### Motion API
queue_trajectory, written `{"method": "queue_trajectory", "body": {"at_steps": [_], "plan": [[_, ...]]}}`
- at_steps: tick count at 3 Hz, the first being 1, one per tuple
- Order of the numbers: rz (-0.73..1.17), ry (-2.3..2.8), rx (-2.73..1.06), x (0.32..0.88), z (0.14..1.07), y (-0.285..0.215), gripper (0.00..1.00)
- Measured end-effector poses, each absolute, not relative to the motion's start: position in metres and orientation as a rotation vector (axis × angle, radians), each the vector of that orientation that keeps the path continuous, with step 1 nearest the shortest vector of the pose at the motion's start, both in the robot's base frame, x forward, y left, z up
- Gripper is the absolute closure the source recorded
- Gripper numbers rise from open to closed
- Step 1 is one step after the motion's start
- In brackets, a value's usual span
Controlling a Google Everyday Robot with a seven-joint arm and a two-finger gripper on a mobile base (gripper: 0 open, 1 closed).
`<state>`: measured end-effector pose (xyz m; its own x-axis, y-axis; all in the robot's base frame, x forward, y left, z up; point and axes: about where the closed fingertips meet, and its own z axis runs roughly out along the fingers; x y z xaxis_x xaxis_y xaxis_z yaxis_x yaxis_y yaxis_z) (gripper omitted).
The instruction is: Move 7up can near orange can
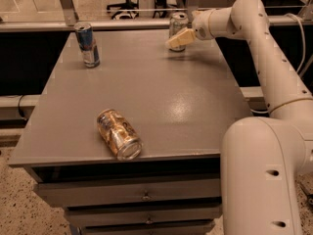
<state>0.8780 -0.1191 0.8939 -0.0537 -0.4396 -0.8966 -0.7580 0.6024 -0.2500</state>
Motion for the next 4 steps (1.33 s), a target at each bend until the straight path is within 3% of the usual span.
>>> {"method": "queue_trajectory", "body": {"at_steps": [2,3,4], "plan": [[0.403,1.700,-0.908,0.896,0.897,-0.107,0.41],[0.491,1.723,-0.836,0.886,0.922,-0.108,0.72],[0.571,1.708,-0.830,0.861,0.959,-0.105,0.95]]}}
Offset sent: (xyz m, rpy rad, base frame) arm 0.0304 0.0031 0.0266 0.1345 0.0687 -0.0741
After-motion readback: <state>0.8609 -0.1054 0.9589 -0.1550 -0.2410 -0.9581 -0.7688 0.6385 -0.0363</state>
